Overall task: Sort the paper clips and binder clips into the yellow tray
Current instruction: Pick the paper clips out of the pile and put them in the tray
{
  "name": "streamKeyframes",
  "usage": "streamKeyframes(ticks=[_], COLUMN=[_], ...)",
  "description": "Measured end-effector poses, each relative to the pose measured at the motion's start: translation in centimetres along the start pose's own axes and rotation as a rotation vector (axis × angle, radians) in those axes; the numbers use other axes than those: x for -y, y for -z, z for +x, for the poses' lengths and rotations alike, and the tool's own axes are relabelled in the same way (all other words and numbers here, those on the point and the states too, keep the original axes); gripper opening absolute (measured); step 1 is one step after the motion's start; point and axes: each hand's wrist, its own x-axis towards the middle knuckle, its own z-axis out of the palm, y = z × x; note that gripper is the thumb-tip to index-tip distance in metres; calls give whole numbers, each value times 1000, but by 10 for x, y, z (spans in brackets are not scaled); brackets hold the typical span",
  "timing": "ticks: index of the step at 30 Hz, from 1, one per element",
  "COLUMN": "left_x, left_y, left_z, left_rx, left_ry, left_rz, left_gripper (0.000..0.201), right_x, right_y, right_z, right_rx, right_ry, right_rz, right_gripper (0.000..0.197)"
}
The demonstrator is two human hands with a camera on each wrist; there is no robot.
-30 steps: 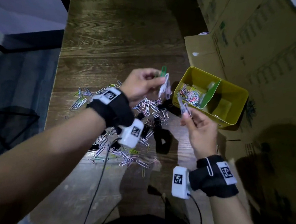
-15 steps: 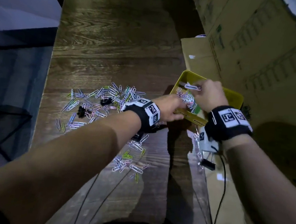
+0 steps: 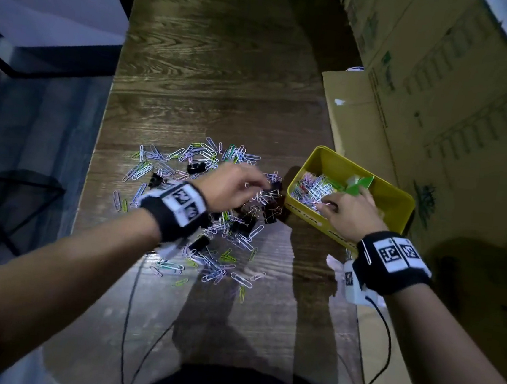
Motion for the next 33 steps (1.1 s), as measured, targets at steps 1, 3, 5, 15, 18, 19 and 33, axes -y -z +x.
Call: streamKeyframes(ticks=[1,3,5,15,18,19,33], left_x=[9,26,38,55,59,59,44], left_y=[5,3,-13,-64,-58,-56,-61], left_z=[-18,-53,-83,-115,-112,-112,-194], left_rx=[28,163,275,191,168,137,46], left_ry=[67,225,374,586,641,657,702], left_rz=[73,220,277,104,-70,-134,187], left_gripper=[18,18,30,32,27,26,21], right_x=[0,5,20,120,133,136,100], right_y=[-2,-5,-12,-87,-102,-105,-108], right_z=[-3,-5,-6,-43,-44,-44,-54], right_rx=[-18,-120,-307,329,347,315,368], right_ry=[-4,-16,28,496,457,434,213], right_rz=[11,63,151,171,119,137,87], right_gripper=[36,33,26,22,29,29,23])
